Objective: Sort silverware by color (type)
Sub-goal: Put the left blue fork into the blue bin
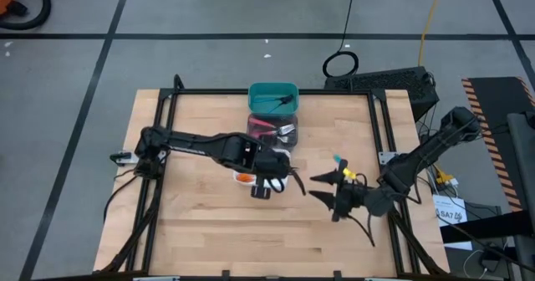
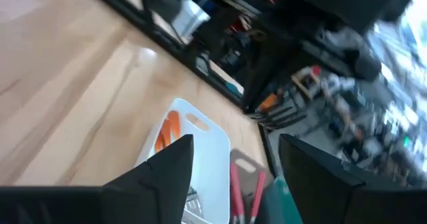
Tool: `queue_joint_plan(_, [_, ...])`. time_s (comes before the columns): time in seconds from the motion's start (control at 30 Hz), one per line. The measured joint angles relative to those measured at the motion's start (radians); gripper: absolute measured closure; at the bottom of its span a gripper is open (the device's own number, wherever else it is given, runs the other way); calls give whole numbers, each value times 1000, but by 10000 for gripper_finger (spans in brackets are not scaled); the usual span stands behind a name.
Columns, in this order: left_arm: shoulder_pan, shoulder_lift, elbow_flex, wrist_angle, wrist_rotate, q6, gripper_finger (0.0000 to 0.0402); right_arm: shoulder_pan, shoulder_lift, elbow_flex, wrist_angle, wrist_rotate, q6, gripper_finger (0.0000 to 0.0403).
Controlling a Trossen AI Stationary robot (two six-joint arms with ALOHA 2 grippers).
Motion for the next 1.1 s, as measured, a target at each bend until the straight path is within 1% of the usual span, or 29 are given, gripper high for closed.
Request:
queue_joint_plan(0.13, [-23, 0, 0, 1, 53, -35, 399, 36, 0, 0, -9, 0, -118, 192])
queue_joint_plan(0.2, [-28, 0, 0, 0, 77, -46, 399, 51, 0, 0, -64, 1, -122, 192])
queue_joint_plan(0.33, [-26, 0, 0, 0, 112, -90, 399, 85, 0, 0, -204, -1, -57, 192])
queue_joint_plan(0.4, [-23, 10, 1, 0, 124, -105, 399, 87, 0, 0, -226, 0, -101, 192])
queue_joint_plan(0.47, [-23, 17, 0, -14, 136, -119, 399, 88, 0, 0, -208, 2, -154, 192])
queue_joint_plan(0.63, [-15, 59, 0, -41, 177, -123, 399, 84, 0, 0, -87, -3, -299, 192])
queue_joint_plan(0.7, [-14, 74, 0, -42, 193, -114, 399, 74, 0, 0, -70, -31, -333, 192])
queue_joint_plan(0.8, [-14, 84, 0, -34, 229, -81, 399, 52, 0, 0, -66, -110, -361, 193])
queue_joint_plan(0.9, [-14, 86, 0, -29, 240, -73, 399, 20, 14, 0, -60, -183, -368, 193])
queue_joint_plan(0.97, [-15, 86, 0, -23, 241, -71, 399, -2, 24, 0, -60, -210, -383, 193])
queue_joint_plan(1.1, [-15, 86, 0, -24, 241, -51, 399, -46, 49, 0, 0, -211, -425, 193])
